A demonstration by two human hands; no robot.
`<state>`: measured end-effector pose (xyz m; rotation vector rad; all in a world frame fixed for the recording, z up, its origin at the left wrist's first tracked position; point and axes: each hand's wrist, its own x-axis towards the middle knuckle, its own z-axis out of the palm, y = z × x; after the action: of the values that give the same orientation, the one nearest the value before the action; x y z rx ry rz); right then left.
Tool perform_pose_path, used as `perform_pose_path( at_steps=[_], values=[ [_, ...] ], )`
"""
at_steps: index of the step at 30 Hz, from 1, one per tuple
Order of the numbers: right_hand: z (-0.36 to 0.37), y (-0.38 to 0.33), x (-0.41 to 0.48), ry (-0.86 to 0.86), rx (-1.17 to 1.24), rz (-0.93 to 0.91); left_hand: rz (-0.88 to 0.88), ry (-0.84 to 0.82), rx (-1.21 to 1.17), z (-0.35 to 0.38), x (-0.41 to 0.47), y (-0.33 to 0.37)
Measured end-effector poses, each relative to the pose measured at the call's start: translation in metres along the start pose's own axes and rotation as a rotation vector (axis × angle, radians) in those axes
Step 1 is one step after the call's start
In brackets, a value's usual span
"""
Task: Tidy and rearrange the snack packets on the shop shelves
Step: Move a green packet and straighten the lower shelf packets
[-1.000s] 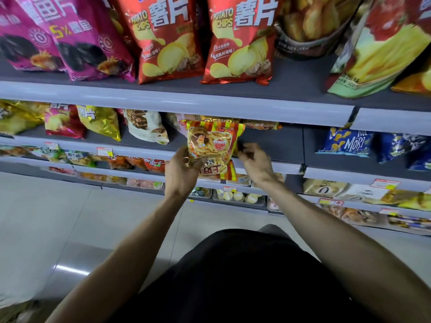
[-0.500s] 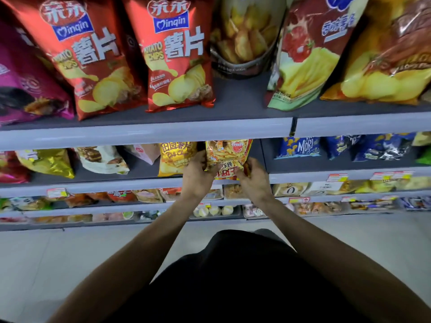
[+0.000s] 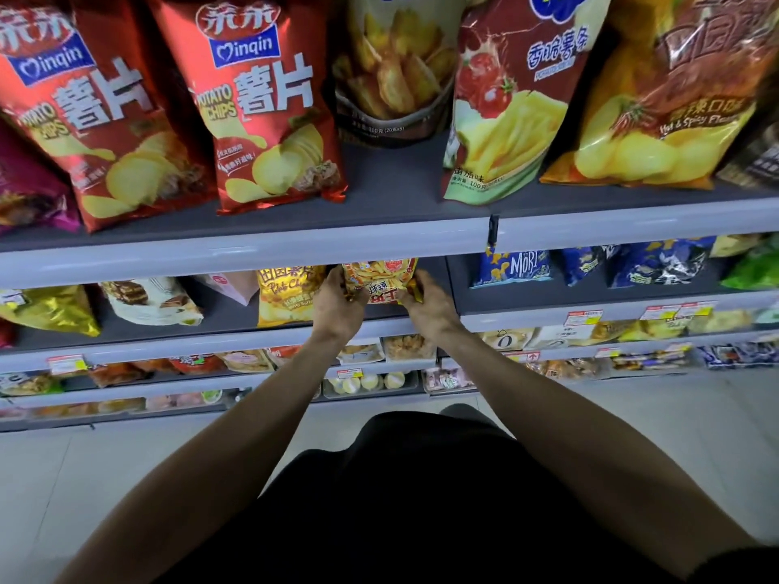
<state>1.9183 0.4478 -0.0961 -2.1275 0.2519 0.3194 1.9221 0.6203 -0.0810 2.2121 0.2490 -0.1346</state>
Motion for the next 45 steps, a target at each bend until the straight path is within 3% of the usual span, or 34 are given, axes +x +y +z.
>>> perform_pose_path(
  at_steps=[14, 20, 30, 36, 45],
  values=[
    [-0.009, -0.004, -0.016, -0.044, -0.070, 0.065, -0.062, -0.106, -0.145, -0.021, -0.027, 0.003],
    [-0.007, -0.007, -0.062, 0.013, -0.102, 0.084, -0.033, -0.091, 0.001, -0.048, -0.069, 0.000],
    [0.025, -0.039, -0.145, -0.067, -0.345, -0.133, 0.020, -0.140, 0.236, -0.103, -0.138, -0.026],
    [0.044, -0.055, -0.172, -0.096, -0.495, -0.254, -0.062, -0.079, 0.253, -0.131, -0.169, -0.038],
    [0.076, -0.085, -0.162, -0.309, -0.612, -0.439, -0.262, 0.098, 0.259, -0.165, -0.175, -0.060]
  ],
)
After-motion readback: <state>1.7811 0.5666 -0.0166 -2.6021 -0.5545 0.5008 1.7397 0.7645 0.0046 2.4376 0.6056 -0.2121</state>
